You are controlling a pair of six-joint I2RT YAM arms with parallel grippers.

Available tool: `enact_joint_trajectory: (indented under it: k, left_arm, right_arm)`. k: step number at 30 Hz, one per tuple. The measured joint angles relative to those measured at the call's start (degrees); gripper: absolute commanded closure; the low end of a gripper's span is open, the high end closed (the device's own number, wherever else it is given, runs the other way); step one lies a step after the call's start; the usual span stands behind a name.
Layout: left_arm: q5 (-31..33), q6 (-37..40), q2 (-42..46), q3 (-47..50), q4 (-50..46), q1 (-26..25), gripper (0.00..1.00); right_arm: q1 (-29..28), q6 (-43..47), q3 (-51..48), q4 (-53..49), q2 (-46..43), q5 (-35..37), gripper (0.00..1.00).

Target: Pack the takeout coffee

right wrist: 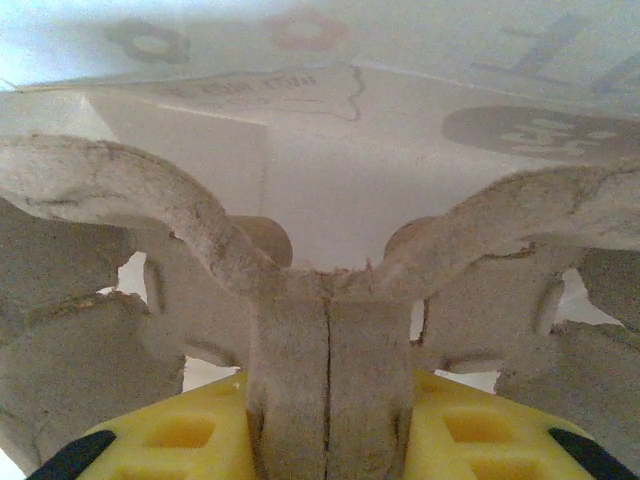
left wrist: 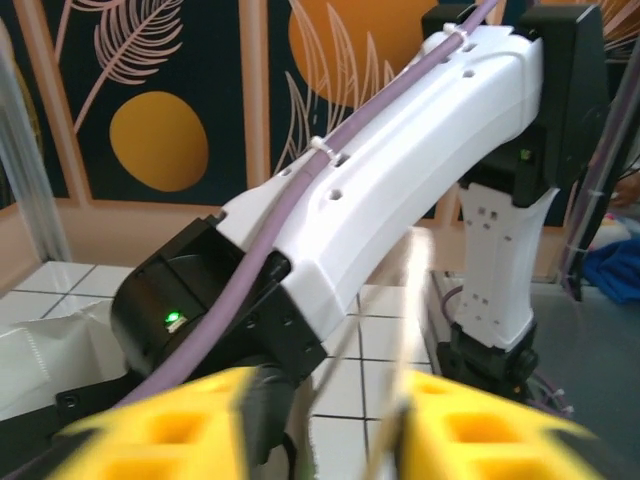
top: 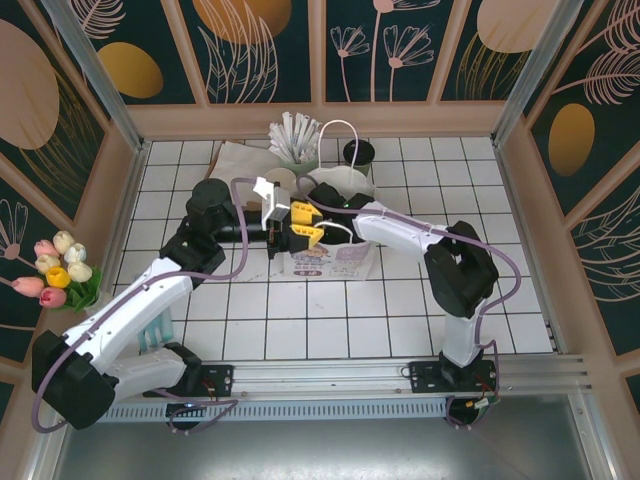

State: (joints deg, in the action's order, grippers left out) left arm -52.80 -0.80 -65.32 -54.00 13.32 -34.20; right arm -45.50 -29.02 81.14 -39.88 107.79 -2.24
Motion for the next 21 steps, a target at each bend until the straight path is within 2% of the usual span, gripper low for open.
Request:
enact_joint_trajectory:
  k: [2,3,7,9,12,14,17,21]
  left_arm:
    - [3.08,0.74,1.42,0.28,-1.18,0.0,0.05]
    - [5.01,0.74,2.84,0.92,-1.25,0.02,0.02]
    - [11.76,-0.9,9.2,3.85,0.0,2.1,0.01]
    - [19.02,-4.61,10.86,4.13,0.85,3.89,0.01]
    - [31.54,-11.8,8.41,-0.15,-4.13,5.66,0.05]
    - [36.33,-15.63,3.58,-6.29,-9.44,6.27,0.09]
    - [38.07,-19.91,-1.95,-11.43,-15.8,6.4,0.13]
    - [38.71,-22.14,-4.68,-11.96,-23.87,6.4,0.19]
  right_arm:
    - [-0.52,-0.11,-0.02,0.0,0.0,0.33,0.65]
    - [-0.74,-0.26,-0.11,0.04,0.0,0.52,0.65]
    - [-1.14,-0.48,-1.29,0.57,-0.57,0.92,0.65]
    - [-1.2,-0.55,-1.97,0.63,-1.05,0.96,0.65]
    - [-1.25,-0.94,-2.29,0.76,-1.7,0.98,0.65]
    - [-1.27,-0.94,-2.29,1.01,-1.88,1.07,0.65]
    - [-1.29,-0.94,-2.29,1.27,-1.88,1.14,0.65]
    - [-1.29,-0.96,-2.43,1.97,-1.88,1.14,0.65]
